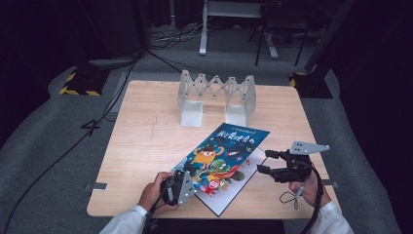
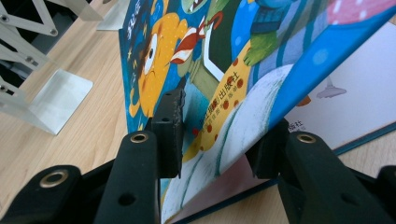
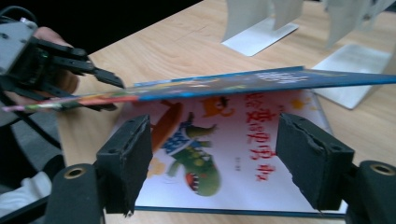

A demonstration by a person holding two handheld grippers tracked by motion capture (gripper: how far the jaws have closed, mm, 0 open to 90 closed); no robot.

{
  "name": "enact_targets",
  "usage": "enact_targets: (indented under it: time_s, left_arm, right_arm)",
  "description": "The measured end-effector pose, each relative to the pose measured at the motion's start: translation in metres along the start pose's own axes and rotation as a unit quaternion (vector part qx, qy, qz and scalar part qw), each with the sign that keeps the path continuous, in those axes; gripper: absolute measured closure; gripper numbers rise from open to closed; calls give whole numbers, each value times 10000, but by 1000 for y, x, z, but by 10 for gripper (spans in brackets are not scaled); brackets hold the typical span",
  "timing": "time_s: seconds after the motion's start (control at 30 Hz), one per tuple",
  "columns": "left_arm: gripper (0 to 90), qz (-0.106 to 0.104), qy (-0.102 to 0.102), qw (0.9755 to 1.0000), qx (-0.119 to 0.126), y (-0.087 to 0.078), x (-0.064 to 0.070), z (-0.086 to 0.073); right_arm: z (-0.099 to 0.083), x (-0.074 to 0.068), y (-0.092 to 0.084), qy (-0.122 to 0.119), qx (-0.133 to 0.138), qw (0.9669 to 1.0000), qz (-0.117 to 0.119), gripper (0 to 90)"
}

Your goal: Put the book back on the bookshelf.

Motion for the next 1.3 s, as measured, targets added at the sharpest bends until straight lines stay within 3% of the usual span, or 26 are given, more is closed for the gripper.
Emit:
enact_targets:
  time_s: [0.23,0.33,0.47,0.53,0.6,0.73,0.77,0.83,0.87,1.0,1.13,1.17,1.23,1.3]
  left_arm:
    - [609,57,158,9998,-90,9,6,7]
    - [603,99,132,9998,-72,13,10,10]
    - [601,154,229,9996,-106,17,14,14]
    - [600,176,248,9995,-110,18,16,15]
    - [597,171,222,9995,-145,19,17,15]
    - [589,167,286,9994,-125,22,20,18]
    - [590,172,296,9994,-100,23,20,19]
    - [590,146,226,9996,-58,22,18,20]
    - [589,113,130,9999,-6,21,17,20]
    - [590,91,65,9999,34,21,15,21]
    - [585,121,176,9998,6,24,19,24]
    - [581,95,179,9998,29,25,20,26]
    - [578,78,178,9998,30,26,21,27]
    - [557,-83,37,9999,89,26,20,26]
  right_arm:
    - [2,-2,7,121,-41,9998,131,265]
    - [0,0,10,254,-121,9995,159,246]
    - [-5,5,17,489,-247,9985,18,254]
    - [-7,6,18,627,-211,9976,205,248]
    - [-7,6,18,633,-210,9976,180,244]
    - [-4,11,19,820,-284,9962,-86,262]
    - [-6,15,19,818,-408,9948,-450,274]
    - [-7,16,19,876,-422,9942,-469,274]
    - [-13,19,21,1049,-479,9927,-364,265]
    - [-13,22,24,1270,-452,9908,-136,244]
    - [-2,17,26,1110,-401,9930,-61,252]
    - [1,15,30,1051,-559,9927,-189,255]
    - [2,15,33,1029,-621,9924,-253,253]
    - [4,12,40,996,-692,9921,-326,248]
Point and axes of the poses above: each handheld gripper's, and its own axes: y roughly forward along the jaws, z roughly out of its top, x roughly to its right, the point moved 5 cm from there along y, roughly forward along the jaws, and after that the axes turned 6 degrees about -z, right-handed, at the moved point
